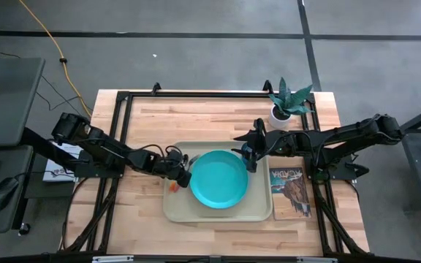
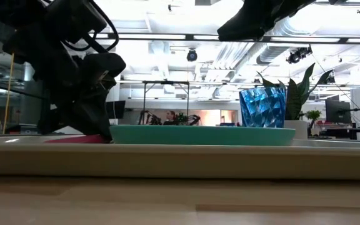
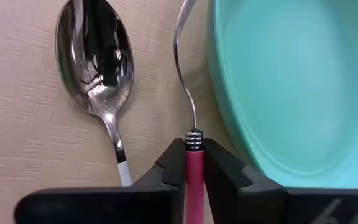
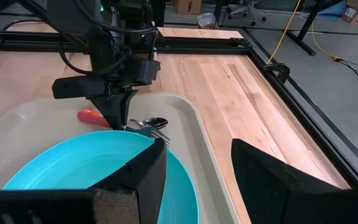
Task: Pick and place plate/cup/fork/spoon on tray
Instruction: Put the pink fork to the left of the blue plate on the gray serving tray
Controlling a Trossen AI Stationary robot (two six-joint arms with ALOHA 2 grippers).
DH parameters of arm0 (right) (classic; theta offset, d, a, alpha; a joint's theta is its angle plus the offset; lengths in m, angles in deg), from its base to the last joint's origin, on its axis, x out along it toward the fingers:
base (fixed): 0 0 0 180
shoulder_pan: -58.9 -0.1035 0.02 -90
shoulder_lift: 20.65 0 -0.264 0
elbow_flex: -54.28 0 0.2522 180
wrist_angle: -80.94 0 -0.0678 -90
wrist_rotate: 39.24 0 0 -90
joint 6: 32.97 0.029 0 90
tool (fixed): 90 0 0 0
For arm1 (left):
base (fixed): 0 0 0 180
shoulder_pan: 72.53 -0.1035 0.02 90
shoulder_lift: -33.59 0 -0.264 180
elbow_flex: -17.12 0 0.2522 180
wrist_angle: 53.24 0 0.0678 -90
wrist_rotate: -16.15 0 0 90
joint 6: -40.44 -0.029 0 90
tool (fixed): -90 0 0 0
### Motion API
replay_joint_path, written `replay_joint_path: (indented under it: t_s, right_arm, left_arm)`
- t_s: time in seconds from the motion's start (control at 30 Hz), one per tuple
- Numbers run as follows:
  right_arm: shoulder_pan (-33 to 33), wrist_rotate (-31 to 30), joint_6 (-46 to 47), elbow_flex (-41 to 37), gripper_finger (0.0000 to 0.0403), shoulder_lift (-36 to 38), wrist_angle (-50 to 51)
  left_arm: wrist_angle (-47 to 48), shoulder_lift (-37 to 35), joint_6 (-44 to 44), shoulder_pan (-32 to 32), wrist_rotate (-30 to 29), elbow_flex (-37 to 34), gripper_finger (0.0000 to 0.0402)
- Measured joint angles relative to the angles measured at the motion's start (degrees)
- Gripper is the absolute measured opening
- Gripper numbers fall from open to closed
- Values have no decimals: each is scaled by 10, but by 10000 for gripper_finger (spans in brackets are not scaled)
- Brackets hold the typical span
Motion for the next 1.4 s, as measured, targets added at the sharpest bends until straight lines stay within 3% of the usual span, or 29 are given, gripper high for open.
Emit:
replay_joint_path:
  t_s: [0.53, 0.77, 0.9, 1.03, 1.17, 1.4]
  right_arm:
    - [0, 0, 1, 0, 172, 0, 0]
    - [0, 0, 1, 0, 172, 0, 0]
    - [0, 0, 0, 0, 172, 0, 0]
    - [0, 0, 0, 0, 172, 0, 0]
    - [0, 0, 0, -1, 172, 0, 0]
    - [0, 0, 0, -1, 172, 0, -5]
  left_arm:
    - [5, -2, -57, -18, 10, 0, 94]
    - [34, -55, -142, -69, 57, 1, 97]
    - [85, -100, -175, -82, 38, 1, 96]
    - [98, -113, -202, -48, 15, 0, 72]
    - [72, -85, -218, 11, -18, 0, 12]
    - [18, -14, -261, 65, -45, 0, 2]
